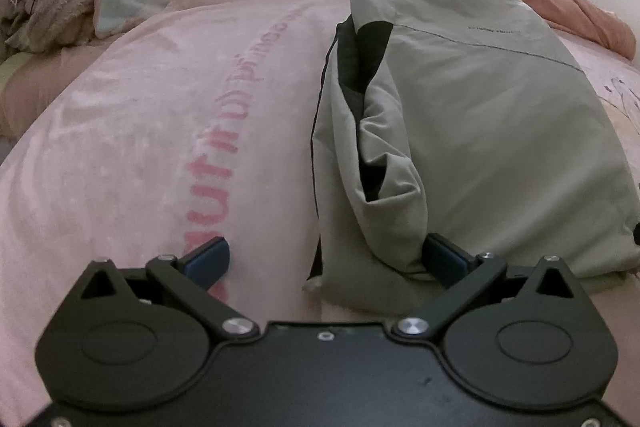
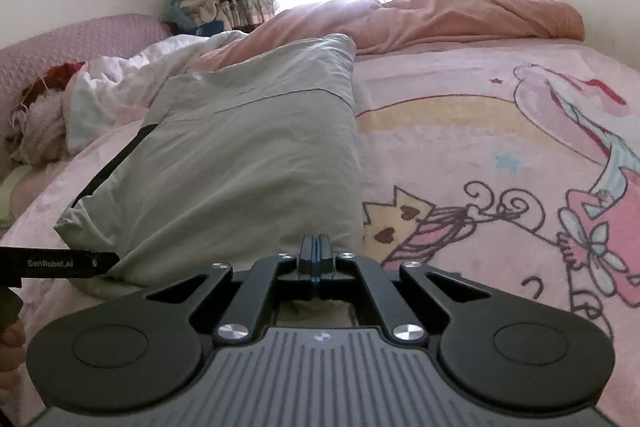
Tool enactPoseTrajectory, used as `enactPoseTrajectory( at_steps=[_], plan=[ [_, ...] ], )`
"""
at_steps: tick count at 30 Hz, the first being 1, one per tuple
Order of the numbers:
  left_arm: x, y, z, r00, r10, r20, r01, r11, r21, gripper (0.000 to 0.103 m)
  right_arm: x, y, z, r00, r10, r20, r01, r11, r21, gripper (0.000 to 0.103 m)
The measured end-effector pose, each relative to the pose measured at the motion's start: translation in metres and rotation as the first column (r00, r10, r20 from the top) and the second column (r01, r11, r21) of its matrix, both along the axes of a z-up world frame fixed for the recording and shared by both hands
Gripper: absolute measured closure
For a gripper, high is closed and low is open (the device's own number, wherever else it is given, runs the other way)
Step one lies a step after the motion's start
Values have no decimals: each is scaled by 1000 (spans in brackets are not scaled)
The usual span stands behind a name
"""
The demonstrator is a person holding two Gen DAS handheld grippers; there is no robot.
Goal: Fold large clothes
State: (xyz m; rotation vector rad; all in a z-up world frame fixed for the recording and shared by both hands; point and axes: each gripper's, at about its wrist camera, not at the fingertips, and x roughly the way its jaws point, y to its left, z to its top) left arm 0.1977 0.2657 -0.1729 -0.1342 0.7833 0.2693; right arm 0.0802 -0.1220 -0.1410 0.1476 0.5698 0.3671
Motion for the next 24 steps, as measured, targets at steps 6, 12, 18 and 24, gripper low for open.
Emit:
enactPoseTrajectory(
  at_steps=[6, 12, 18, 24],
  plan=[
    [-22, -15, 38, 995, -10, 97, 3, 997, 81, 0, 6, 3, 35, 998, 29, -56, -27, 999, 32, 86],
    [6, -3, 79, 934, 15, 357, -13, 1000, -7, 0, 49, 21, 76, 995, -39, 95, 25, 989, 146, 63],
    [97, 1, 88, 893, 28, 450, -1, 998, -62, 0, 147, 56, 76, 968, -182, 170, 161, 978, 133, 52],
    [139, 17, 4, 963, 60, 262, -64, 998, 6, 0, 202, 6, 5, 973, -198, -119, 227, 913, 338, 50]
  ],
)
